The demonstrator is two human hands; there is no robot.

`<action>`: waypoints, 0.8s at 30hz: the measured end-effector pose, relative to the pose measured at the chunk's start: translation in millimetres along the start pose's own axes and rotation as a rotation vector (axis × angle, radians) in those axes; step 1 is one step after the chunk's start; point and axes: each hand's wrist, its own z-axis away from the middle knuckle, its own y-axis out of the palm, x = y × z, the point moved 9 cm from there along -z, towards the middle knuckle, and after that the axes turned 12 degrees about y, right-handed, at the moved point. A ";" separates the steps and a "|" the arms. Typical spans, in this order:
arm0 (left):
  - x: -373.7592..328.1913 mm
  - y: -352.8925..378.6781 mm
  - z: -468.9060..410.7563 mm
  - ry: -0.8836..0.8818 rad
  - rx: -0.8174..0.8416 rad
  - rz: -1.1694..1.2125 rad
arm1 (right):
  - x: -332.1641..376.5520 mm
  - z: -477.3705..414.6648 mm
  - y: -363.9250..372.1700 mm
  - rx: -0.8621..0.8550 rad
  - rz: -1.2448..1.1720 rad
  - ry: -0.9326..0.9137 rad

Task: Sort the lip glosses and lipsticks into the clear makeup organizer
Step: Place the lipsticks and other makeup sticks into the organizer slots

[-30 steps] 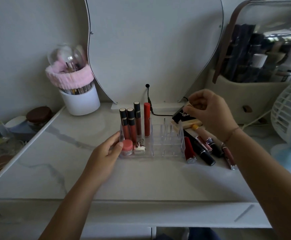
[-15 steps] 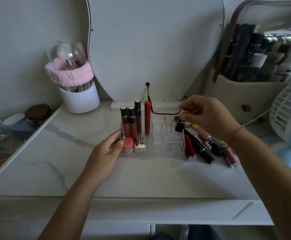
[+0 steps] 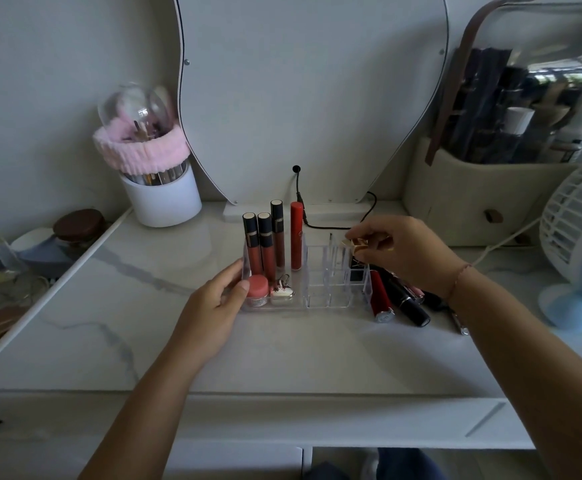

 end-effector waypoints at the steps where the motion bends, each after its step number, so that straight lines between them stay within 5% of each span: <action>1: 1.6 0.1 -0.1 0.001 -0.003 0.005 | -0.6 1.4 -0.9 0.005 -0.009 0.006; 14: 12.8 1.3 -0.4 -0.017 -0.005 0.007 | -34.5 98.1 23.1 -0.281 0.312 0.336; 24: 18.2 2.1 0.0 -0.050 0.003 -0.014 | -31.9 96.5 18.6 -0.440 0.289 0.366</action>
